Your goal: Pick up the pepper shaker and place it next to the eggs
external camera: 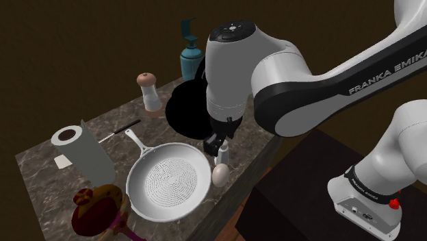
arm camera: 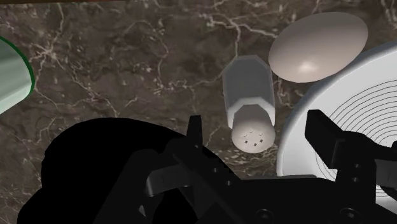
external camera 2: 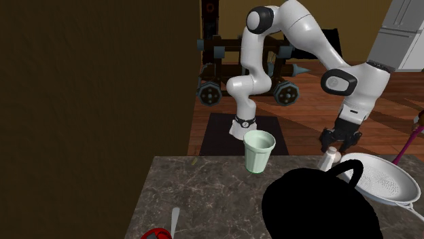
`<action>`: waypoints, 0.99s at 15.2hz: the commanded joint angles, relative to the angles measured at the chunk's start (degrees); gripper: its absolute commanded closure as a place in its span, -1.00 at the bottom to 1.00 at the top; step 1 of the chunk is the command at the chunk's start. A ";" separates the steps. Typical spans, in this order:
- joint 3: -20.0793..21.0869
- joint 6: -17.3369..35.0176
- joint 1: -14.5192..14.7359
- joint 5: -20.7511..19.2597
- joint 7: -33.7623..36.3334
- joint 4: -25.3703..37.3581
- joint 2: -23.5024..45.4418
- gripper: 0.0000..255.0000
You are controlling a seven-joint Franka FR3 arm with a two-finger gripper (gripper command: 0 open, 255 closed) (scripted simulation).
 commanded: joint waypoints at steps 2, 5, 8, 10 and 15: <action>0.00 0.00 0.00 0.00 0.00 0.00 0.00 -1.00; 0.01 -1.92 0.13 0.70 -0.49 0.97 -1.08 -1.00; -0.03 -7.31 0.46 2.24 -1.58 4.07 -3.62 -1.00; -0.03 -7.31 0.46 2.24 -1.58 4.07 -3.62 -1.00; -0.03 -7.31 0.46 2.24 -1.58 4.07 -3.62 -1.00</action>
